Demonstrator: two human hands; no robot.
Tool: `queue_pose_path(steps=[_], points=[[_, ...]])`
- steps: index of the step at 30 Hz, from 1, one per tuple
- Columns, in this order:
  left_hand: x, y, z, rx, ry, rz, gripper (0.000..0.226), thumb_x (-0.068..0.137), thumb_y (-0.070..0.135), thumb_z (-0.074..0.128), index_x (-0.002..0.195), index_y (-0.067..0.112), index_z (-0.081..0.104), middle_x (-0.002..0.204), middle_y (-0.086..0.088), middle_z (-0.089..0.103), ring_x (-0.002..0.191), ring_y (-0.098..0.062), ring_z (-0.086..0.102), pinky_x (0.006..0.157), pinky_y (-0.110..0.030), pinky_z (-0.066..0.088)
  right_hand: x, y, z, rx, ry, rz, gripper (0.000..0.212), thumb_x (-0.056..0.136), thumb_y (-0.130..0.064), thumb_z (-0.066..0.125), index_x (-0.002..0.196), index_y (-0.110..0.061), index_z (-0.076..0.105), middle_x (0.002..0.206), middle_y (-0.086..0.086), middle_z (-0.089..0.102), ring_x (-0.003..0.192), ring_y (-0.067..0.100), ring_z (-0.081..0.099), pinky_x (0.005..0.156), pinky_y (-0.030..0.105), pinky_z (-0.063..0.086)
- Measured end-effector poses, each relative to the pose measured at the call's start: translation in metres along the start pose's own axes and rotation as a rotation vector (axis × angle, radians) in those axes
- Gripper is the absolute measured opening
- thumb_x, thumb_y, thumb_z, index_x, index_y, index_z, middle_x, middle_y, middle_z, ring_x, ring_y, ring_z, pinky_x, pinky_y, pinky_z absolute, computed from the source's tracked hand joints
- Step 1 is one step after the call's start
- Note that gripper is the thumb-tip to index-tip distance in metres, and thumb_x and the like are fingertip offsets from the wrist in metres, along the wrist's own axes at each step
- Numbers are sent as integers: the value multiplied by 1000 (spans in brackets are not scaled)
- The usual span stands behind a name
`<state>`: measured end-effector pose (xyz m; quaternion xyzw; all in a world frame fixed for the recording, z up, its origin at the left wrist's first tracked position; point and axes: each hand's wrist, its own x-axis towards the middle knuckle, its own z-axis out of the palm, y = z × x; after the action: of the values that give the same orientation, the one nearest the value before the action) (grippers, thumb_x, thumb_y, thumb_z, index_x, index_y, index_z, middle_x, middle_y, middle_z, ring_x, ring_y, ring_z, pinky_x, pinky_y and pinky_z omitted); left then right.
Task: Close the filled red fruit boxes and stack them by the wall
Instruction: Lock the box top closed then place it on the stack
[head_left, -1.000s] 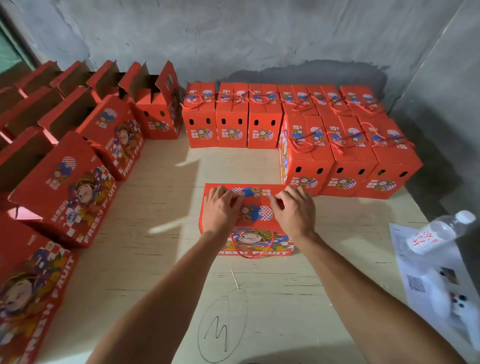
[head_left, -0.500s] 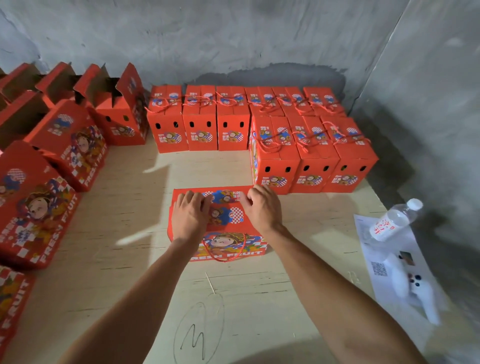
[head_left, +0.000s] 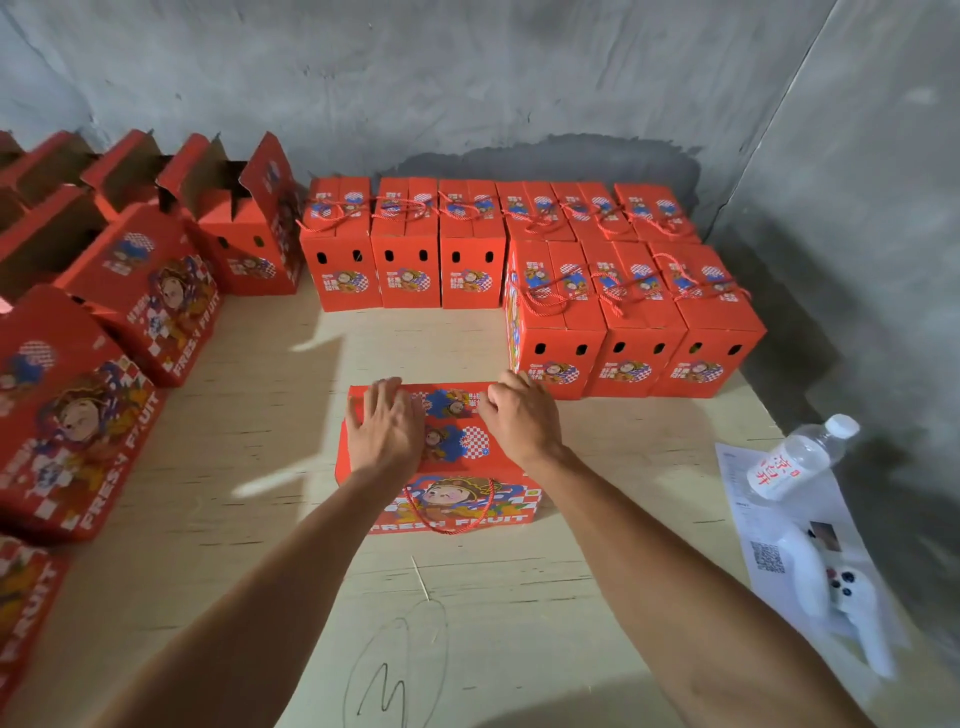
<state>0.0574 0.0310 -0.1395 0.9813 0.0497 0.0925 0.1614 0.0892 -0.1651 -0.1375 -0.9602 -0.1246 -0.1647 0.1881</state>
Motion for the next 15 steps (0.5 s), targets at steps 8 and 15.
queue_pose_path(steps=[8,15], points=[[12,-6,8,101,-262,-23,68,106,57,7,164,22,3,173,-2,-6,158,-22,-13,121,-64,-11,6,6,8,-141,-244,-51,47,109,-45,35,143,-14,47,141,5,59,134,26,50,121,48,24],[21,-13,12,116,-300,23,89,95,78,4,164,22,1,172,1,-9,157,-17,-16,120,-64,-9,13,-2,8,-295,-184,-31,37,109,-36,28,118,-14,57,112,5,65,102,25,57,97,44,38]])
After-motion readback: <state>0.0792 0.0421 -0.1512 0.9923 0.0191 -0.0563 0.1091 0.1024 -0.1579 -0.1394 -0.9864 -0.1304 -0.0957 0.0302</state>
